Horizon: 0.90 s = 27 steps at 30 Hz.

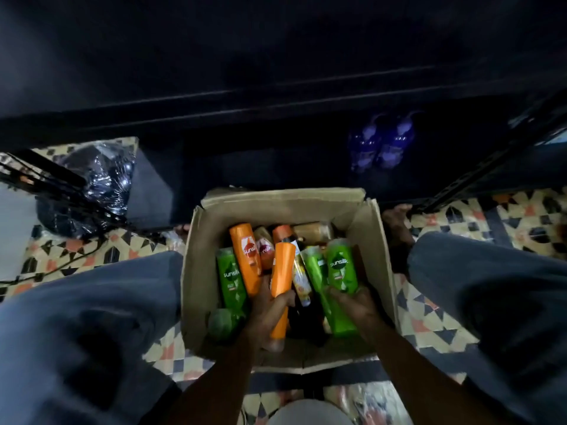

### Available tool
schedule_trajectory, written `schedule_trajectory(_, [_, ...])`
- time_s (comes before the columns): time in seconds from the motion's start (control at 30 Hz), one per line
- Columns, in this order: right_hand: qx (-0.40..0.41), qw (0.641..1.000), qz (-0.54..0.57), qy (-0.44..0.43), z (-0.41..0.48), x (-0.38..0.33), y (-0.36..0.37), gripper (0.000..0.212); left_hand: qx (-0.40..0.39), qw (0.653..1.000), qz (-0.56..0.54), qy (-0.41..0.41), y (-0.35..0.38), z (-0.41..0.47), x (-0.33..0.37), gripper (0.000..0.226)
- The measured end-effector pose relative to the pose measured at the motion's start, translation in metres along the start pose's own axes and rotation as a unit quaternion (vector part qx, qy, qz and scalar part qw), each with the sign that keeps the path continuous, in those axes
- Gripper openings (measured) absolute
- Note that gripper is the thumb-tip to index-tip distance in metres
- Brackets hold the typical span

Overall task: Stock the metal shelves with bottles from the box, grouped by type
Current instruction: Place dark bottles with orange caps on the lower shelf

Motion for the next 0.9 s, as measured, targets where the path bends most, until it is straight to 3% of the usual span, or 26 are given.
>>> schedule_trajectory(0.1, [-0.009, 0.998, -0.025, -0.057, -0.028, -0.022, 0.005, 0.024, -0.004, 0.999, -0.009, 0.042, -0.002, -0.019, 0.024, 0.058])
schedule_trajectory(0.33, [-0.006, 0.973, -0.073, -0.218, -0.113, -0.108, 0.01, 0.029, -0.028, 0.981, -0.112, 0.154, -0.015, -0.075, 0.094, 0.053])
schedule_trajectory(0.43, [-0.012, 0.945, -0.081, -0.317, -0.161, -0.154, 0.012, 0.034, 0.007, 0.969, -0.089, 0.229, -0.016, -0.121, 0.147, 0.031])
schedule_trajectory(0.57, [0.002, 0.903, -0.084, -0.421, -0.211, -0.218, 0.016, 0.037, 0.029, 0.942, -0.021, 0.334, -0.013, -0.173, 0.228, 0.041])
schedule_trajectory(0.7, [0.037, 0.836, -0.087, -0.541, -0.251, -0.308, 0.017, 0.037, 0.033, 0.895, 0.042, 0.443, -0.012, -0.209, 0.326, 0.032])
schedule_trajectory(0.8, [0.059, 0.8, -0.104, -0.588, -0.259, -0.363, 0.015, 0.037, 0.02, 0.871, 0.069, 0.486, -0.01, -0.217, 0.382, 0.033])
schedule_trajectory(0.9, [0.049, 0.793, -0.106, -0.598, -0.245, -0.395, 0.014, 0.044, 0.017, 0.863, 0.074, 0.5, -0.009, -0.204, 0.413, 0.038])
Point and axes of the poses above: each hand's wrist, its own z-axis towards the middle knuckle, its own y-axis out of the palm, x = y × z, the point moved 3 cm from there along z, towards the middle knuckle, and after that the axes turned 15 degrees about -x, right-handed, at the moved point
